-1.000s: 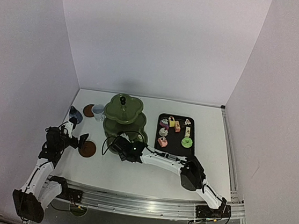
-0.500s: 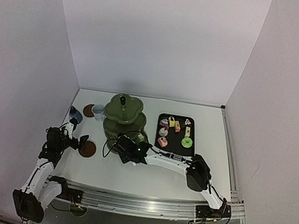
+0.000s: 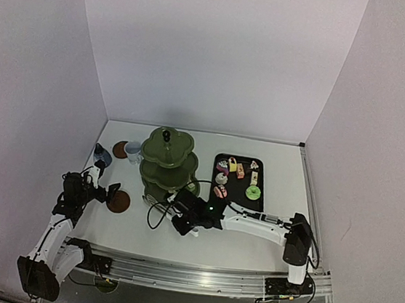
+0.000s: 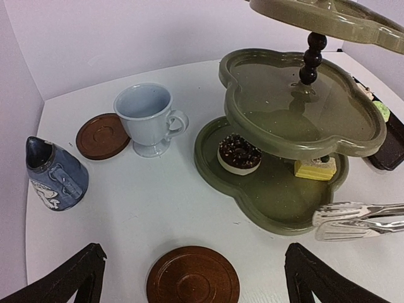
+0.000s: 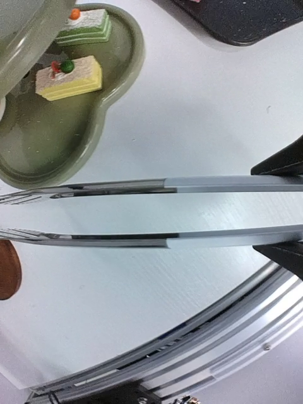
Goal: Serve the afternoon tea
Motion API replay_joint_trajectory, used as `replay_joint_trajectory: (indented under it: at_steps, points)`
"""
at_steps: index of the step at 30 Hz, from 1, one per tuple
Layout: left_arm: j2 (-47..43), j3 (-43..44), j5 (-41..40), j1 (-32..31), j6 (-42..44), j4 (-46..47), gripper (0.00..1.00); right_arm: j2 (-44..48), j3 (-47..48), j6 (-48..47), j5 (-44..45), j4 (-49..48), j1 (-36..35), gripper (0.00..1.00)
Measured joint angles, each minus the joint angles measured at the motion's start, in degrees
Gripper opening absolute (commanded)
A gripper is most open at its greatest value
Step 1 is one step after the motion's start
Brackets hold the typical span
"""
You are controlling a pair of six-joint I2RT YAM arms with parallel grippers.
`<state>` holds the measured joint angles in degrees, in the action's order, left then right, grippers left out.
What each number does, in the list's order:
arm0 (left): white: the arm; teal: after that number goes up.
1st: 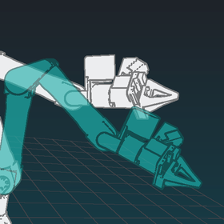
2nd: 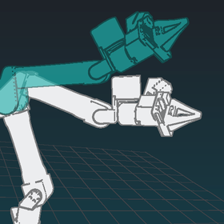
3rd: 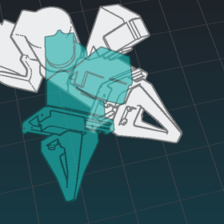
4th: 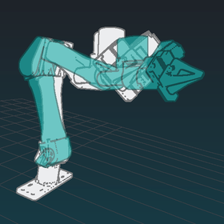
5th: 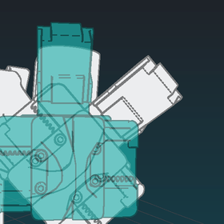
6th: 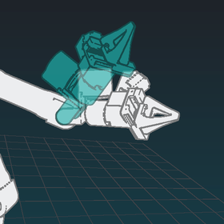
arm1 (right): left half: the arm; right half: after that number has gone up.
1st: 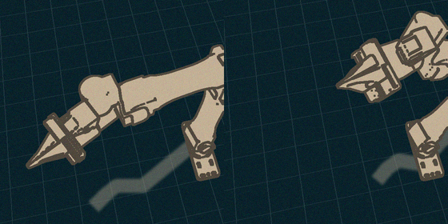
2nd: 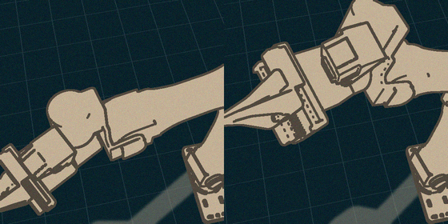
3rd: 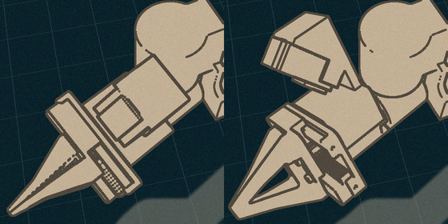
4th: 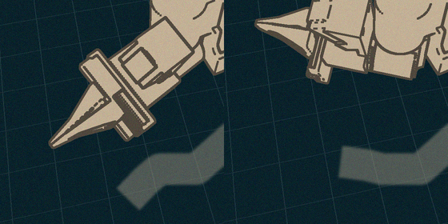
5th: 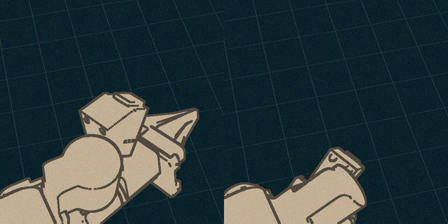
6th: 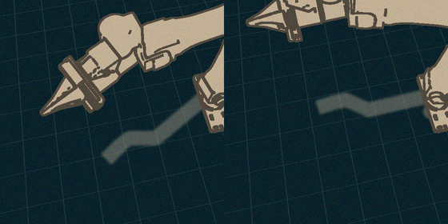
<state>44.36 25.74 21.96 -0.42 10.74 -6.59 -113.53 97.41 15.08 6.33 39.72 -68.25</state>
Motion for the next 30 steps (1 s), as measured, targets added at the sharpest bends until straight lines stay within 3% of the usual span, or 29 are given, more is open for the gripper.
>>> replay_joint_trajectory:
  at_steps: [15, 30]
  points:
    - [1.11, 0.0, 0.35, 1.24, 0.0, -0.13, 1.0, 16.44, -12.94, 4.36, -0.31, 8.83, 2.83, 0.24]
    - [1.46, 0.0, 0.35, 1.37, 0.0, -0.92, 1.0, 31.24, -17.67, 16.67, 6.67, 19.39, 24.96, 0.25]
